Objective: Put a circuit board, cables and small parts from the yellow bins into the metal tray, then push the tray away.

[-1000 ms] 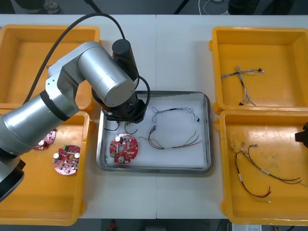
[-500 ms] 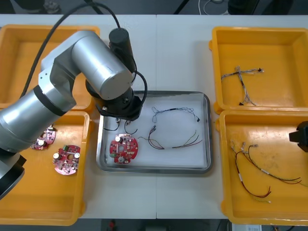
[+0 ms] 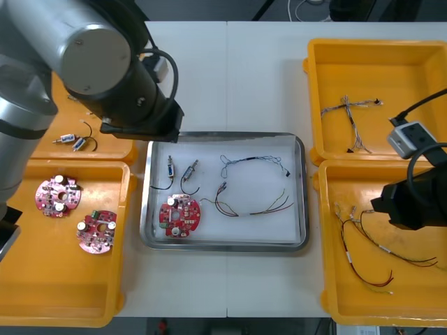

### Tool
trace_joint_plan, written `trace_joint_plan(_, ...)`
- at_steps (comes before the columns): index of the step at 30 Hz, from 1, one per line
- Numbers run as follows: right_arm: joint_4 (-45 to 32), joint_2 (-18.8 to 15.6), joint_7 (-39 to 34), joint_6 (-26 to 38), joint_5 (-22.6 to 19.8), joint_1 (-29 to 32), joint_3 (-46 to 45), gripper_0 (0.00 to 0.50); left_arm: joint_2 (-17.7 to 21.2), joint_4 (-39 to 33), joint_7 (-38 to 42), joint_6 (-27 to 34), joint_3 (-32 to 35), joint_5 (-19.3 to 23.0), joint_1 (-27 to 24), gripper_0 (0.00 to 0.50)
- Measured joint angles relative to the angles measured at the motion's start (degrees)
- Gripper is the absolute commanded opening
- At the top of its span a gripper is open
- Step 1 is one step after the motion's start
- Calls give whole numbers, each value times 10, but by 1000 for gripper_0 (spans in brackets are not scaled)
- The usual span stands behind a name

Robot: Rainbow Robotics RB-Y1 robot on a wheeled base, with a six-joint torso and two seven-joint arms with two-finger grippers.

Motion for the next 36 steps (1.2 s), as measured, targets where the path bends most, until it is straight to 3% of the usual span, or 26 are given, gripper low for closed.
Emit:
trace_joint_plan(5,0,-17,0,0,-33,-52,60,500,27,-38,-2,0,60,12,35,500)
trace_joint_plan(12,-1,-20,1,0,-36,-121,151,500,70,-58,-46,0,143,38,101,500)
trace_joint_plan(19,8,-21,20,0,9,-188,287,500,116,-60,-145,0,232,64,167,500)
trace_joint_plan(24,55,-17,106,-23,31,-232,363,500,135,-64,-169,0,282,67,213,500)
trace_joint_plan(27,90,-6,139,-40,40,-256,400,500,141,-74,-174,1,309,68,242,500)
trace_joint_plan(36,154,43,139,-95,89,-300,512,500,142,-112,-183,1,356,71,308,500)
